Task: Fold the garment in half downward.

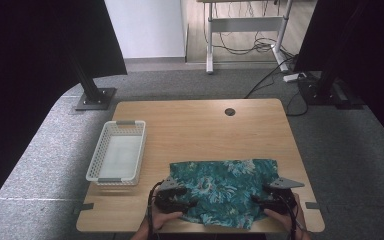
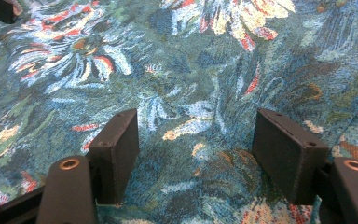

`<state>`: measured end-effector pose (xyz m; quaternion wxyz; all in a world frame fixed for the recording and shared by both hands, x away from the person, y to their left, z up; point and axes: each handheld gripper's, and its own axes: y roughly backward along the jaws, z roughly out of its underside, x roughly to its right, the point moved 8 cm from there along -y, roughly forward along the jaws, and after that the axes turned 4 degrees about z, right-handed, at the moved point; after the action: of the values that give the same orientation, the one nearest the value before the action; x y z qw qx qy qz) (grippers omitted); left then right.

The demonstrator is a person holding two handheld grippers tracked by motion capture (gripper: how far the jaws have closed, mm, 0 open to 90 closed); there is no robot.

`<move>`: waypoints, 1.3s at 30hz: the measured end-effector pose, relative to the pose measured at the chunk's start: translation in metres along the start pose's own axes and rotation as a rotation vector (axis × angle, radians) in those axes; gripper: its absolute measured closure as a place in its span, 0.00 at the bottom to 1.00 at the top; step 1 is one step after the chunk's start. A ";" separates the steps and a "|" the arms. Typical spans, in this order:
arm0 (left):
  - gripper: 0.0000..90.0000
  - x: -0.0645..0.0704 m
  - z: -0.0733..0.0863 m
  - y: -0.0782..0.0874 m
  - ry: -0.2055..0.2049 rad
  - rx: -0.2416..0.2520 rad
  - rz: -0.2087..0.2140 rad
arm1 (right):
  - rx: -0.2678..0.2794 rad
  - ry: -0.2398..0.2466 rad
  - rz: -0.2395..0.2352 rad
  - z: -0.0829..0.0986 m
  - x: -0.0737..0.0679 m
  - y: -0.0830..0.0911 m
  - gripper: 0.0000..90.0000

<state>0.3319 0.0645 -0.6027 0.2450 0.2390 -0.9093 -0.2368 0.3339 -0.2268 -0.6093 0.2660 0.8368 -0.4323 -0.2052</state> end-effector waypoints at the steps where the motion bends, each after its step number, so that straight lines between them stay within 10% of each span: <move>1: 0.31 0.000 -0.001 -0.001 0.001 0.000 0.000 | -0.001 -0.003 0.003 0.000 0.002 0.000 0.35; 20: 0.29 -0.003 -0.011 -0.012 0.010 -0.004 -0.006 | -0.005 -0.061 0.010 -0.004 0.013 0.000 0.30; 27: 0.27 0.007 -0.016 0.007 -0.032 0.036 -0.009 | 0.093 -0.038 -0.060 -0.021 -0.018 0.019 0.29; 39: 0.26 0.020 0.008 0.045 -0.077 0.043 -0.048 | 0.084 0.017 -0.115 -0.011 -0.056 0.024 0.26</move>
<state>0.2979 0.0912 -0.5779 0.1990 0.2568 -0.9169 -0.2318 0.2949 -0.1892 -0.5796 0.2221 0.8724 -0.3893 -0.1949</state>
